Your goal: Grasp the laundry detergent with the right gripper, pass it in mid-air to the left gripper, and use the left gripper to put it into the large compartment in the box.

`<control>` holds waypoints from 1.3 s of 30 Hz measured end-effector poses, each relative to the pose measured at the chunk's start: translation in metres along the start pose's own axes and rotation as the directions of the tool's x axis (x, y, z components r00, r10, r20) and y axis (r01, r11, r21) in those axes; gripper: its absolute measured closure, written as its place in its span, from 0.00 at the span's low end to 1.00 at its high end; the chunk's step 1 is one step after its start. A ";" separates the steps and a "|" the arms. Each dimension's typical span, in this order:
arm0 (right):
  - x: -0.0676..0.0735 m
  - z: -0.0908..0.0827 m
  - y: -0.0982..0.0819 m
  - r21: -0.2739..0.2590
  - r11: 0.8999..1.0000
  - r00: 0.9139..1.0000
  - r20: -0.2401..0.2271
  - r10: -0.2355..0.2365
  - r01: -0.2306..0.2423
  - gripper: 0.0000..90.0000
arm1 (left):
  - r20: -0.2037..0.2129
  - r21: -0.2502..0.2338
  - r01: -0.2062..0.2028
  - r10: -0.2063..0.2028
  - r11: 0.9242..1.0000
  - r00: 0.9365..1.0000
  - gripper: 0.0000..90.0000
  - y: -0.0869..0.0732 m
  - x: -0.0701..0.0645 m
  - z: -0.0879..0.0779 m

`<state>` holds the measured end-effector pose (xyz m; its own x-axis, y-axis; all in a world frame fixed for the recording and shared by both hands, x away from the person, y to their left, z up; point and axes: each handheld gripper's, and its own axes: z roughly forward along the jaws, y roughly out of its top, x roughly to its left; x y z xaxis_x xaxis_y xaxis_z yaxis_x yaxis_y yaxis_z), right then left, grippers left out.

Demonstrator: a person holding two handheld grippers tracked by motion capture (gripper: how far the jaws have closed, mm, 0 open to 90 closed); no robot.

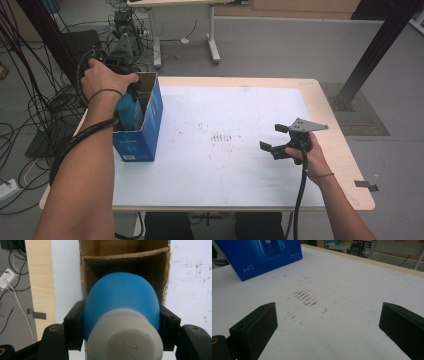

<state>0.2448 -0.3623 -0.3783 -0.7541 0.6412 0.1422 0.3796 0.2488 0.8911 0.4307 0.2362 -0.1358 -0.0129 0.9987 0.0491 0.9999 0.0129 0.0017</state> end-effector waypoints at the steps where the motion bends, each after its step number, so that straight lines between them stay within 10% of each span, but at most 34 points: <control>1: 0.000 0.000 0.000 -0.001 1.000 1.000 0.001 0.000 0.000 0.02 | 0.003 0.002 0.004 -0.004 1.000 1.000 0.42 0.000 0.000 0.002; 39: 0.002 -0.002 -0.002 -0.007 1.000 1.000 0.002 0.008 -0.008 0.02 | -0.003 0.089 -0.014 0.015 0.996 1.000 0.42 0.002 -0.009 0.050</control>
<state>0.2416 -0.3631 -0.3788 -0.7502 0.6443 0.1484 0.3818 0.2389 0.8929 0.4332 0.2293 -0.1863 0.0016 0.9986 0.0522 0.9961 0.0030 -0.0879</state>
